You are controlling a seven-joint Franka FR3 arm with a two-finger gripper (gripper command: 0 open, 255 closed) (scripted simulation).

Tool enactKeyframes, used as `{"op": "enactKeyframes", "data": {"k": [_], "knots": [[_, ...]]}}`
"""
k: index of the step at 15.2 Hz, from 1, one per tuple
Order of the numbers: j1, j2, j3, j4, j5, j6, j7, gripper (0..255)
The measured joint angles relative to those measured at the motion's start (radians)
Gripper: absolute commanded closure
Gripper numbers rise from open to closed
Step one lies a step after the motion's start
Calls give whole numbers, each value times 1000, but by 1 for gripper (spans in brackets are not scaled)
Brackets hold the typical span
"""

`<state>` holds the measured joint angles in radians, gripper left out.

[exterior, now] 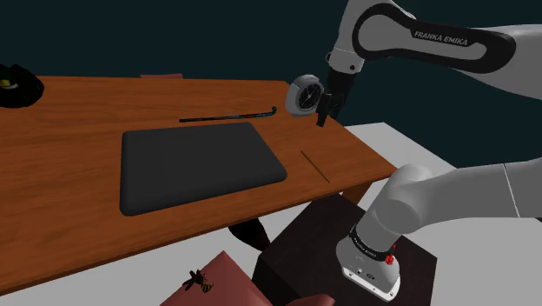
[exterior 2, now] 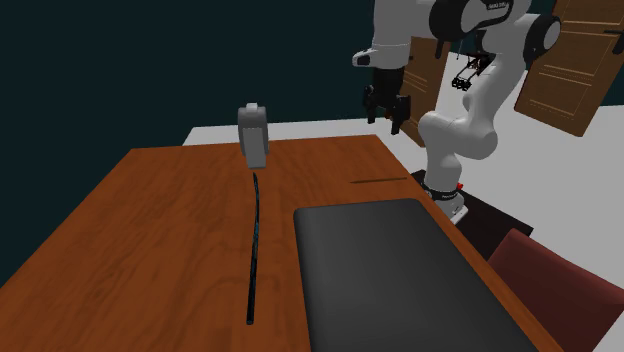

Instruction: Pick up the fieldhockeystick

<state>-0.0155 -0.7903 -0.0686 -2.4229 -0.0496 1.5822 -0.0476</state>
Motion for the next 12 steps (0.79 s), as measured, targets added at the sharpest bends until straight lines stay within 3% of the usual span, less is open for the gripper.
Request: {"op": "enactKeyframes", "data": {"k": [2, 7, 12], "knots": [[3, 17, -10, 5, -7, 13, -20, 0], [38, 152, -90, 53, -55, 109, -209, 0], [86, 359, -167, 160, -70, 221, -418, 0]]}}
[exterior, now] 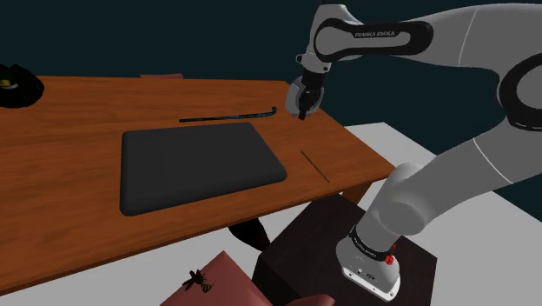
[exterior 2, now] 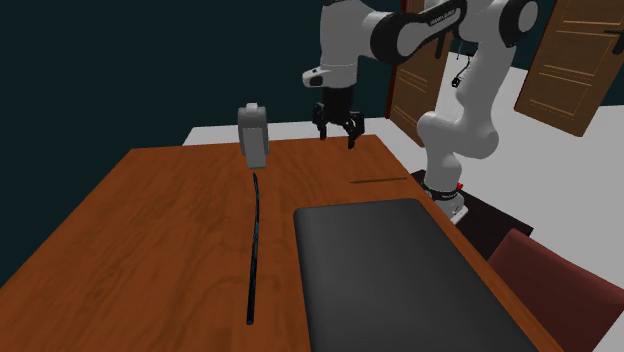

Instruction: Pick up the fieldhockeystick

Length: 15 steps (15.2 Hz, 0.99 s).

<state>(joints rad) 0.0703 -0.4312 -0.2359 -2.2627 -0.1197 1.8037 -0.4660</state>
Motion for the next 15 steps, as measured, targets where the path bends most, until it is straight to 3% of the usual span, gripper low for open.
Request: {"op": "enactKeyframes", "data": {"k": [8, 15], "knots": [[59, 304, -71, 211, 50, 106, -336, 0], [66, 578, -69, 456, 135, 138, -616, 0]]}}
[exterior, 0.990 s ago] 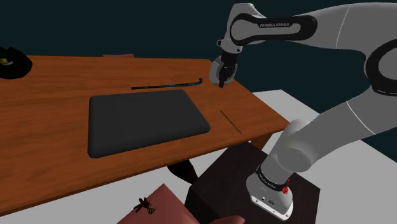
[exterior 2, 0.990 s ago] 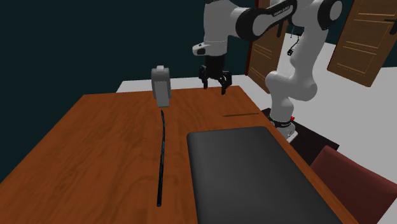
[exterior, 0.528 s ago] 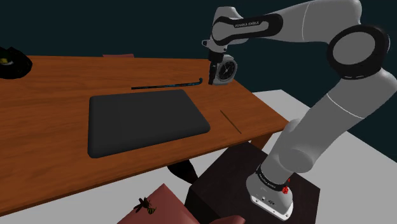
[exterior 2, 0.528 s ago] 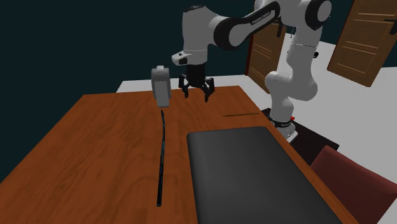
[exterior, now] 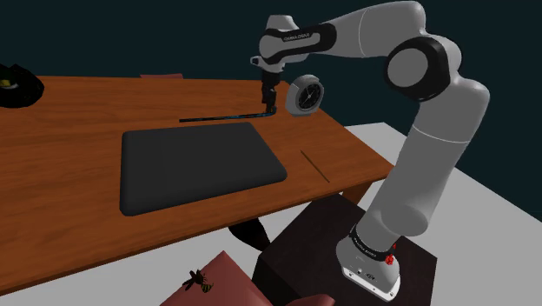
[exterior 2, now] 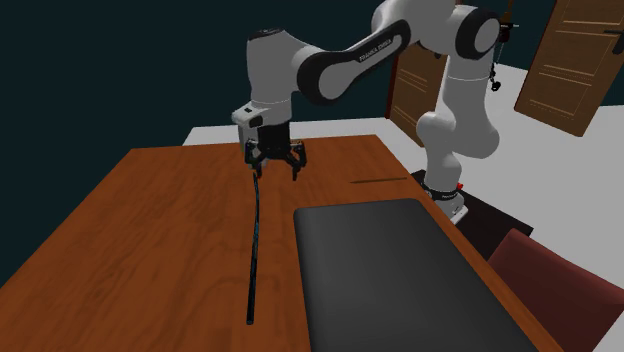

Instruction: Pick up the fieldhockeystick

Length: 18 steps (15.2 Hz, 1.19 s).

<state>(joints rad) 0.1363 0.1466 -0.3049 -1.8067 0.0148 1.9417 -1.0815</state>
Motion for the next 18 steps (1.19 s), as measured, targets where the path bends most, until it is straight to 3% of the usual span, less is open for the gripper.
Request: {"op": "enactKeyframes", "data": {"k": [7, 14, 15, 18], "knots": [[-11, 231, 52, 248, 53, -9, -196, 0], [-13, 262, 59, 206, 61, 63, -211, 0], [-13, 264, 59, 204, 61, 68, -212, 255], [-12, 266, 59, 202, 62, 71, -212, 255]]}}
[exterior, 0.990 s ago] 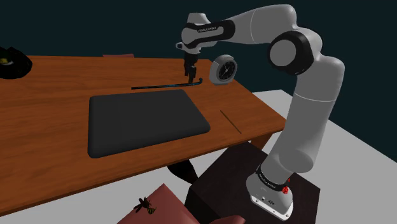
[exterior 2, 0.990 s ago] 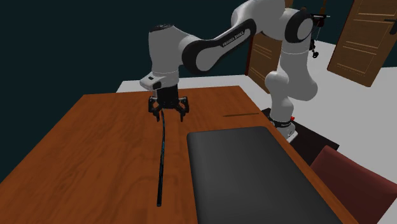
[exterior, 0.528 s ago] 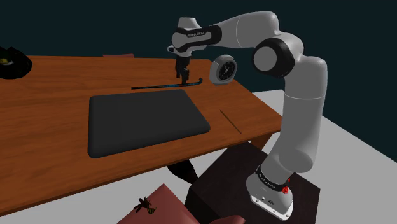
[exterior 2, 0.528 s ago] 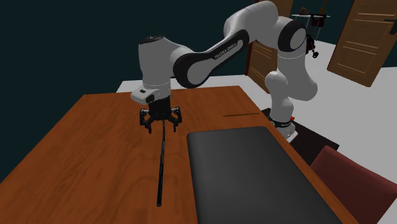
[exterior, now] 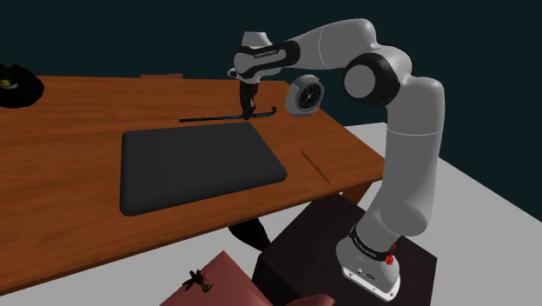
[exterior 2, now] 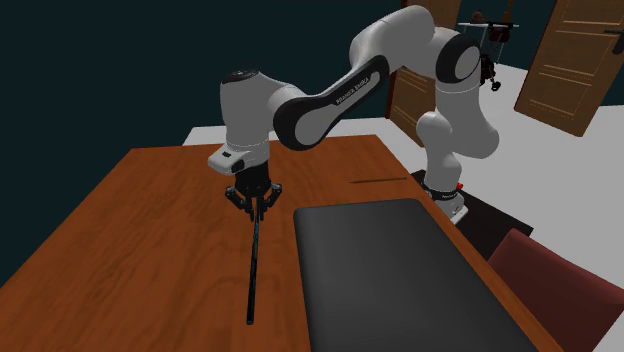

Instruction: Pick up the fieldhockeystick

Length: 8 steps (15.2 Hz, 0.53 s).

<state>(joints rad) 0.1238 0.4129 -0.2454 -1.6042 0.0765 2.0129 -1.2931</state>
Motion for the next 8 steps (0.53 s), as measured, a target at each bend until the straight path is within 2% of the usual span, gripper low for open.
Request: {"op": "enactKeyframes", "data": {"k": [8], "knots": [[0, -2, 0, 3, -1, -5, 0, 255]]}}
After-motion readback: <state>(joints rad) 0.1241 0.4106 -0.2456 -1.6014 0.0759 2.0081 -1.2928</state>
